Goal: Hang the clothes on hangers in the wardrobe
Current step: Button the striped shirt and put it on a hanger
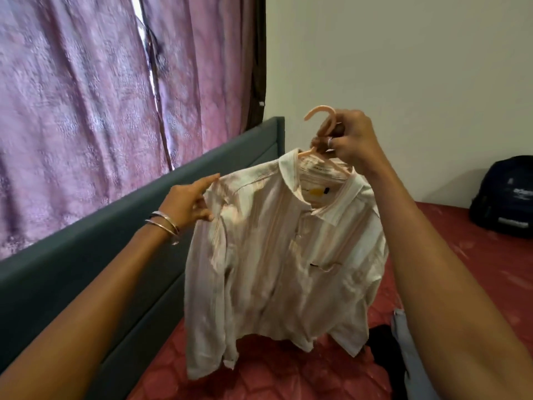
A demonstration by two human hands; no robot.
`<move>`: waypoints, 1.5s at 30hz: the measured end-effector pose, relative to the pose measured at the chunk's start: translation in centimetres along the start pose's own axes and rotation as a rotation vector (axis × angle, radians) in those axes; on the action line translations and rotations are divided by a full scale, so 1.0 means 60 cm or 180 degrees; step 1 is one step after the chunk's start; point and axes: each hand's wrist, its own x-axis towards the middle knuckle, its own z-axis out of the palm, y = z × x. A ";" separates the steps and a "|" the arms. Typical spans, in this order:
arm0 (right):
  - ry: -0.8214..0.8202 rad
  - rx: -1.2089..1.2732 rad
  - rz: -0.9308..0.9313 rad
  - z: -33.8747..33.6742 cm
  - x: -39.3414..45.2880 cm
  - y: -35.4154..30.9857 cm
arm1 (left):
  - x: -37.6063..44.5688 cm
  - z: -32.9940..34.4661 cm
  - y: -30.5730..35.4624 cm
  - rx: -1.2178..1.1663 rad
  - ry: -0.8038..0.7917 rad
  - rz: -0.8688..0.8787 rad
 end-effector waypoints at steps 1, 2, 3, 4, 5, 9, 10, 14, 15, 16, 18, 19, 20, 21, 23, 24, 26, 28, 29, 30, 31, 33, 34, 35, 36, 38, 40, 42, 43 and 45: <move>-0.0083 -0.0027 -0.0007 0.000 -0.002 -0.005 | -0.002 -0.009 -0.002 -0.0068 0.0047 -0.0154; -0.0204 -0.0092 -0.0047 0.003 -0.003 -0.016 | 0.002 -0.019 0.001 -0.0171 0.0166 -0.0275; -0.0321 -0.0127 -0.0059 0.009 -0.007 -0.023 | 0.004 -0.020 0.008 -0.0306 0.0293 -0.0359; -0.0349 -0.0129 -0.0071 0.018 -0.007 -0.033 | 0.010 -0.021 0.019 -0.0406 0.0415 -0.0379; -0.0328 -0.0146 -0.0087 0.028 -0.007 -0.039 | 0.011 -0.016 0.031 -0.0343 0.0534 -0.0352; -0.0277 -0.0297 -0.0200 0.044 -0.005 -0.063 | -0.011 0.037 0.056 0.1219 0.0848 -0.0348; -0.0333 -0.0302 -0.0192 0.041 -0.006 -0.069 | -0.015 0.049 0.050 0.1520 0.0961 -0.0381; -0.0576 -0.0397 -0.0219 0.020 -0.007 -0.086 | -0.018 0.063 0.009 0.1406 0.1402 -0.0182; -0.0593 -0.0463 -0.0214 0.017 -0.007 -0.087 | -0.015 0.058 0.003 0.1192 0.1398 -0.0107; -0.0623 -0.0553 -0.0201 0.016 -0.006 -0.087 | -0.008 0.051 -0.002 0.0975 0.1396 -0.0057; -0.0706 -0.0636 -0.0142 0.020 -0.009 -0.081 | 0.003 0.031 -0.012 0.0547 0.1481 0.0023; -0.0719 -0.0650 -0.0143 0.020 -0.012 -0.077 | 0.006 0.023 -0.017 0.0447 0.1528 0.0104; -0.0718 -0.0635 -0.0176 0.020 -0.015 -0.073 | 0.008 0.016 -0.020 0.0460 0.1560 0.0200; -0.0722 -0.0582 -0.0229 0.018 -0.019 -0.071 | 0.009 0.010 -0.024 0.0501 0.1612 0.0268; -0.0794 -0.0461 -0.0330 0.013 -0.020 -0.072 | 0.013 0.000 -0.025 0.0362 0.1868 0.0177; -0.0838 -0.0478 -0.0345 0.014 -0.018 -0.072 | 0.016 -0.002 -0.022 0.0218 0.2002 0.0114; -0.0949 -0.0679 -0.0329 0.025 -0.015 -0.068 | 0.020 0.001 -0.008 0.0204 0.2110 0.0268; -0.1068 -0.0844 -0.0328 0.041 -0.016 -0.061 | 0.023 0.008 0.002 0.0338 0.2134 0.0459; -0.1075 -0.0837 -0.0339 0.046 -0.020 -0.058 | 0.023 0.011 0.002 0.0317 0.2112 0.0464; -0.1021 -0.0729 -0.0341 0.049 -0.020 -0.052 | 0.021 0.014 -0.004 0.0289 0.2005 0.0485; -0.0903 -0.0576 -0.0320 0.047 -0.021 -0.048 | 0.018 0.016 -0.011 0.0303 0.1826 0.0561; -0.0522 -0.0477 -0.0300 0.042 -0.016 -0.032 | 0.006 0.023 -0.034 0.0440 0.1516 0.0699; -0.0278 -0.0523 -0.0274 0.040 -0.013 -0.023 | -0.002 0.025 -0.042 0.0468 0.1420 0.0724; -0.0074 -0.0516 -0.0194 0.040 -0.010 -0.013 | -0.009 0.025 -0.046 0.0452 0.1347 0.0694; 0.0031 -0.0459 -0.0123 0.044 -0.007 -0.005 | -0.016 0.027 -0.047 0.0422 0.1325 0.0641; 0.0061 -0.0483 -0.0114 0.056 -0.004 0.001 | -0.026 0.032 -0.047 0.0375 0.1324 0.0612; 0.0044 -0.0644 -0.0199 0.063 0.001 0.001 | -0.032 0.040 -0.054 0.0328 0.1210 0.0764; -0.0030 -0.0721 -0.0257 0.063 0.004 -0.001 | -0.037 0.043 -0.064 0.0213 0.0933 0.0900; -0.0182 -0.0735 -0.0298 0.063 0.006 -0.002 | -0.037 0.038 -0.064 0.0066 0.0739 0.0833; -0.0612 -0.0776 -0.0408 0.069 0.007 -0.008 | -0.029 0.026 -0.052 -0.0452 0.0564 0.0420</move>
